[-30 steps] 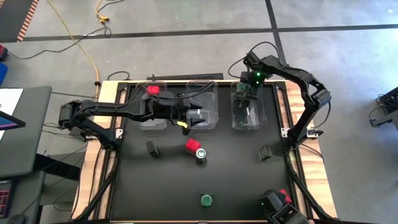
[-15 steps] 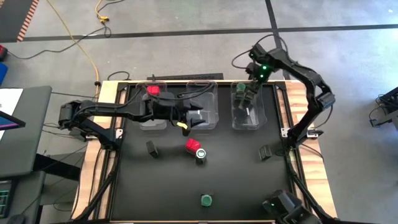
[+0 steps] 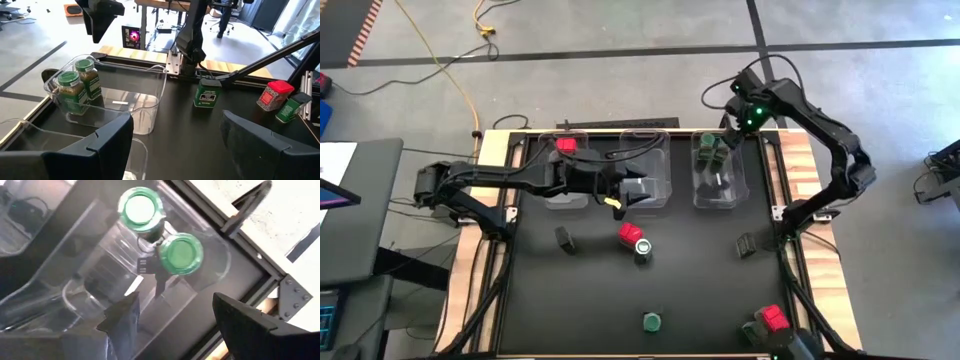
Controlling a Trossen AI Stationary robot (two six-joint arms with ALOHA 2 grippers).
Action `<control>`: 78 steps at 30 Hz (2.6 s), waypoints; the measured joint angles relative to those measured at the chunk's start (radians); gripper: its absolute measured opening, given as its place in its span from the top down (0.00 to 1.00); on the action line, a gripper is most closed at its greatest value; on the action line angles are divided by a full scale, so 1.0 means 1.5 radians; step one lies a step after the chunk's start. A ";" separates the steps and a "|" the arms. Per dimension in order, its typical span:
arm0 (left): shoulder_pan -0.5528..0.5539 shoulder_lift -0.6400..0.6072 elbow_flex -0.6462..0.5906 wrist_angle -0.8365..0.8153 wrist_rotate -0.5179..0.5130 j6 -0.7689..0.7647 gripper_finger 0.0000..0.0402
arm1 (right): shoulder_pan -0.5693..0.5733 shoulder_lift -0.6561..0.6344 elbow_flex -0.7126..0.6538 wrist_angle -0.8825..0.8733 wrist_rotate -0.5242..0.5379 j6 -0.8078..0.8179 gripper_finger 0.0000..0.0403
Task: Sort spices by type
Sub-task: Put the green seasoning bottle into the right transparent bin
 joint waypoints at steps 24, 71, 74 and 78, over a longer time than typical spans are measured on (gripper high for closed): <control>-0.004 -0.115 0.000 -0.113 -0.010 0.030 0.29 | 0.124 -0.086 -0.189 0.155 0.014 0.167 0.66; -0.003 -0.115 -0.001 -0.108 -0.008 0.015 0.29 | 0.036 -0.038 -0.297 0.324 0.104 0.201 0.94; -0.003 -0.115 -0.001 -0.108 -0.008 0.015 0.29 | 0.036 -0.038 -0.297 0.324 0.103 0.201 0.94; -0.003 -0.115 -0.001 -0.108 -0.008 0.015 0.29 | 0.036 -0.039 -0.296 0.321 0.104 0.201 0.94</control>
